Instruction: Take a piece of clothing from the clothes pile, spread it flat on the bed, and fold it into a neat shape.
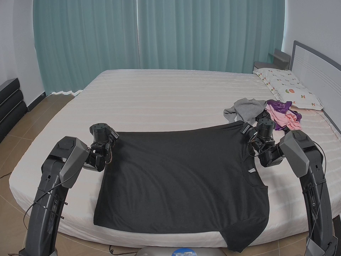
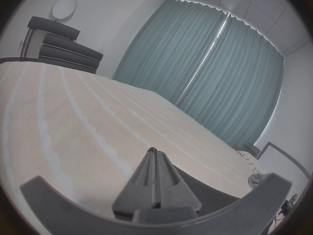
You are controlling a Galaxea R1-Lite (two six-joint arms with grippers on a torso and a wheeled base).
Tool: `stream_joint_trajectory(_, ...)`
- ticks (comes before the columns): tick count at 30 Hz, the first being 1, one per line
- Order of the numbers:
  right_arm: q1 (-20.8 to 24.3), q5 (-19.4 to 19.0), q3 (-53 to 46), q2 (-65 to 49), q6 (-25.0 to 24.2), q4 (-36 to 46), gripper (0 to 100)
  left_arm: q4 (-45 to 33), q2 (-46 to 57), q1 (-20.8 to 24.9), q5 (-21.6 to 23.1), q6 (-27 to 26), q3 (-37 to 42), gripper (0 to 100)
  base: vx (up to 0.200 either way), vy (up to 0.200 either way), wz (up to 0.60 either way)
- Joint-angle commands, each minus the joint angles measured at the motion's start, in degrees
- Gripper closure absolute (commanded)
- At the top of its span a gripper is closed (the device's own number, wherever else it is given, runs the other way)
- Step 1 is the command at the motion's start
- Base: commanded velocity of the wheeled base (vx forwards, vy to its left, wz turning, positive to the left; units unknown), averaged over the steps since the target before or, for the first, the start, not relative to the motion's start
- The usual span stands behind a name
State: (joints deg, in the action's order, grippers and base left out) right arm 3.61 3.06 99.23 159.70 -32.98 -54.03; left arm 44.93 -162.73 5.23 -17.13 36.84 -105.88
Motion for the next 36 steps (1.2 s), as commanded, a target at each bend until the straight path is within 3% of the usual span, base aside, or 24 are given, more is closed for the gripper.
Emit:
stream_joint_trajectory(1, 0.6, -0.1, -0.2, 1.8, 0.3, 0.0, 100, -0.7, -1.6, 0.6, 0.0, -0.2, -0.1, 100, 0.0, 0.0, 0.0)
stream_joint_trajectory(2, 0.6, -0.1, -0.4, 1.9, 0.3, 0.1, 100, -1.3, -1.6, 0.7, 0.0, -0.2, -0.1, 100, 0.0, 0.0, 0.0)
stream_joint_trajectory(3, 0.6, -0.1, -0.4, 2.1, 0.3, 0.2, 0, -1.6, -1.6, 0.7, 0.0, -0.2, -0.1, 100, 0.0, 0.0, 0.0)
stream_joint_trajectory(4, 0.6, -0.1, -0.4, 2.3, 0.3, 0.2, 0, -1.7, -1.6, 0.7, 0.0, -0.2, -0.1, 0, 0.0, 0.0, 0.0)
stream_joint_trajectory(13, 0.2, -0.8, -4.2, -1.3, 0.3, 0.1, 0, -1.7, -1.6, 0.5, -1.2, -0.3, -0.1, 0, 0.0, 0.0, 0.0)
stream_joint_trajectory(17, -0.7, -1.0, -12.6, -8.9, -1.4, -0.6, 0, -1.6, 0.3, -0.4, -3.3, -0.2, 1.7, 0, 0.0, 0.0, 0.0)
stream_joint_trajectory(21, -0.6, -2.7, -22.9, -15.3, -5.3, -1.4, 0, -1.7, 4.7, -1.0, -4.3, 0.1, 8.7, 0, 0.0, 0.0, 0.0)
stream_joint_trajectory(22, -0.5, -5.2, -30.4, -19.5, -6.1, -2.9, 0, -1.5, 9.6, -1.5, -4.1, 0.4, 16.8, 0, 0.0, 0.0, 0.0)
stream_joint_trajectory(27, -0.6, -10.3, -48.7, -28.7, -6.5, -7.3, 0, 1.4, 21.4, -1.7, 0.0, 4.1, 35.5, 0, 0.0, 0.0, 0.0)
stream_joint_trajectory(29, -0.4, -11.0, -56.3, -31.5, -6.5, -10.2, 0, 3.1, 26.7, -2.2, 4.2, 5.6, 43.5, 0, 0.0, 0.0, 0.0)
stream_joint_trajectory(30, -0.4, -11.0, -56.3, -31.5, -6.5, -10.2, 0, 3.1, 26.7, -2.2, 4.2, 5.6, 43.5, 0, 0.0, 0.0, 0.0)
stream_joint_trajectory(31, -0.2, -11.5, -62.5, -33.4, -6.5, -14.1, 0, 3.7, 31.4, -2.5, 8.1, 5.9, 49.9, 0, 0.0, 0.0, 0.0)
stream_joint_trajectory(33, -0.1, -12.0, -65.9, -34.4, -6.5, -16.5, 0, 3.8, 34.3, -2.5, 9.7, 6.0, 53.5, 0, 0.0, 0.0, 0.0)
stream_joint_trajectory(36, 0.2, -12.6, -76.1, -36.9, -6.6, -21.9, 0, 4.7, 42.3, -2.1, 12.8, 6.7, 65.4, 0, 0.0, 0.0, 0.0)
